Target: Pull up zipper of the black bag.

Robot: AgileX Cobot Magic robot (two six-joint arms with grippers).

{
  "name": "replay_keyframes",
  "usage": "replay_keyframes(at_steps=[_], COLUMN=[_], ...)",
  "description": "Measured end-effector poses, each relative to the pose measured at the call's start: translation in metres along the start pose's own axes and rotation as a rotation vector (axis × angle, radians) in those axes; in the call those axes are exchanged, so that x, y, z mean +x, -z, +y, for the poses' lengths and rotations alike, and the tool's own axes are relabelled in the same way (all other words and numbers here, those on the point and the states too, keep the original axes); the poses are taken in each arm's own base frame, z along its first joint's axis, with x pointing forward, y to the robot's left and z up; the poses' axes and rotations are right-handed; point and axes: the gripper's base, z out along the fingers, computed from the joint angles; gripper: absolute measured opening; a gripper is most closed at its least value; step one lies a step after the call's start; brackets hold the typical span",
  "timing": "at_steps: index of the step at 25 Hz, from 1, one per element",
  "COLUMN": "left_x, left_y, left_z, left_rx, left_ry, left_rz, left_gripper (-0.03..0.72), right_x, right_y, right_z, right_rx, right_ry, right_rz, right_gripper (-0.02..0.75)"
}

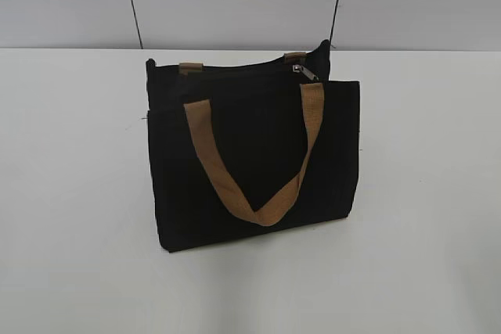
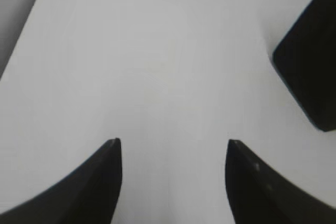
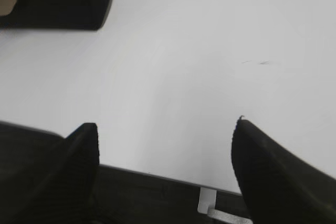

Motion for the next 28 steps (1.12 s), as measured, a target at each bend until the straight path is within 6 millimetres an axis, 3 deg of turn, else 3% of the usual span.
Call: replay_keyframes(at_steps=[7, 11, 28], left_x=[0.003, 0.009, 0.009], left_y=[0.006, 0.015, 0.016], left_z=[0.001, 0.001, 0.0], left_rx=[-0.131, -0.137, -0.143], left_ry=[0.079, 0.085, 0.093], left_rz=[-0.033, -0.099, -0.099], left_gripper=[0.442, 0.436, 0.416], right_x=[0.009, 0.009, 0.009], right_y=[0.012, 0.012, 0.012], right_z=[0.004, 0.004, 0.004], right_rx=[0.094, 0.092, 0.092], right_ry=[-0.033, -0.034, -0.034], right_rz=[-0.104, -0.105, -0.105], right_gripper=[0.596, 0.596, 0.596])
